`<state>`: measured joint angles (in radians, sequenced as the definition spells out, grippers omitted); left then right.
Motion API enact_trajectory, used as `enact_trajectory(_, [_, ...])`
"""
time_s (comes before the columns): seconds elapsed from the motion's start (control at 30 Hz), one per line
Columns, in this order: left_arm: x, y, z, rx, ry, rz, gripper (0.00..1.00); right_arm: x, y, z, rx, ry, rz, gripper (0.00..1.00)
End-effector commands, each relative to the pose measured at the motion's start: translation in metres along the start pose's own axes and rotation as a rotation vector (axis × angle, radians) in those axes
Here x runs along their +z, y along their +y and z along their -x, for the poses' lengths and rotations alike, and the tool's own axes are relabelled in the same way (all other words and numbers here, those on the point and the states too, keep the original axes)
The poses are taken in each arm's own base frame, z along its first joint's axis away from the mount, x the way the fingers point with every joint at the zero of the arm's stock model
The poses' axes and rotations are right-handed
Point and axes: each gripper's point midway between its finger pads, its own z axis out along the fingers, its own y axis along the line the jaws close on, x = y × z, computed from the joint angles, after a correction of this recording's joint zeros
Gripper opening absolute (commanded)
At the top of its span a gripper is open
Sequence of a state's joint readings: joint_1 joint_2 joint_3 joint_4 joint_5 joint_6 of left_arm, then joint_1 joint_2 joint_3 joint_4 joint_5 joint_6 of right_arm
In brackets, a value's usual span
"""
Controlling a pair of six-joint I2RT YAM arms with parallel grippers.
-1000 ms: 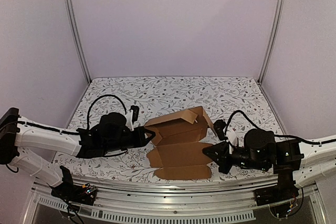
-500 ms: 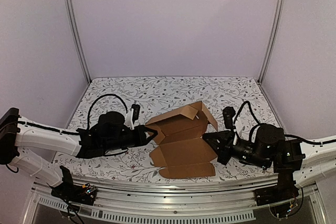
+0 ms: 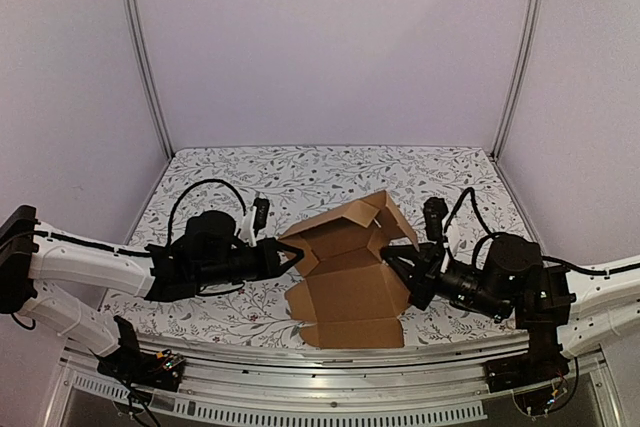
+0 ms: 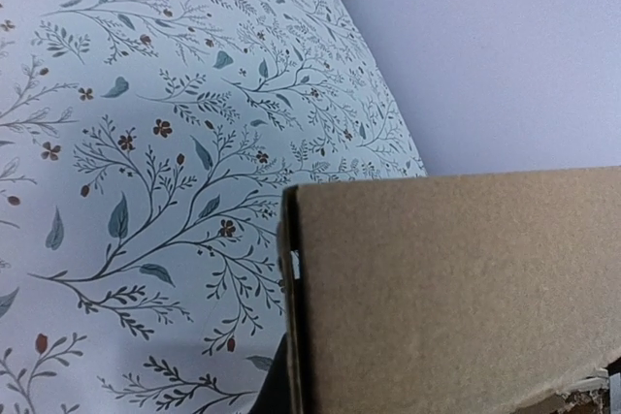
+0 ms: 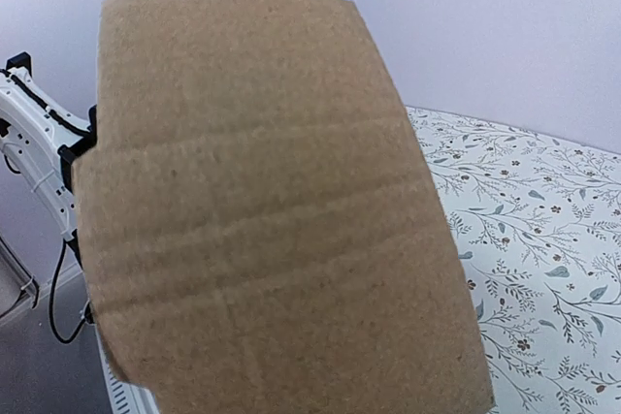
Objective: Fold the paper box
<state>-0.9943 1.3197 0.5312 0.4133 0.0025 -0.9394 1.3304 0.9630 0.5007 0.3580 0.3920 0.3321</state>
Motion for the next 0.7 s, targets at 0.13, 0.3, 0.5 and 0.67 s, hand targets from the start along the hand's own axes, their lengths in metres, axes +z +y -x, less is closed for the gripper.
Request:
enact_trajectory(0.13, [-0.002, -0.024, 0.003, 0.017, 0.012, -0.109, 0.0, 0.013, -0.009, -0.003, -0.023, 0.021, -0.088, 0.0])
enact_trajectory(0.3, [-0.001, -0.025, 0.004, 0.026, 0.013, -0.104, 0.0, 0.016, -0.01, -0.013, -0.036, 0.061, -0.098, 0.0])
enact_trajectory(0.5, [0.0, -0.008, 0.006, 0.036, -0.002, -0.009, 0.0, 0.013, -0.003, -0.011, -0.048, 0.083, -0.057, 0.0])
enact_trajectory(0.67, [-0.002, 0.01, 0.008, 0.055, -0.021, 0.081, 0.0, 0.002, 0.008, -0.007, -0.076, 0.117, 0.017, 0.0])
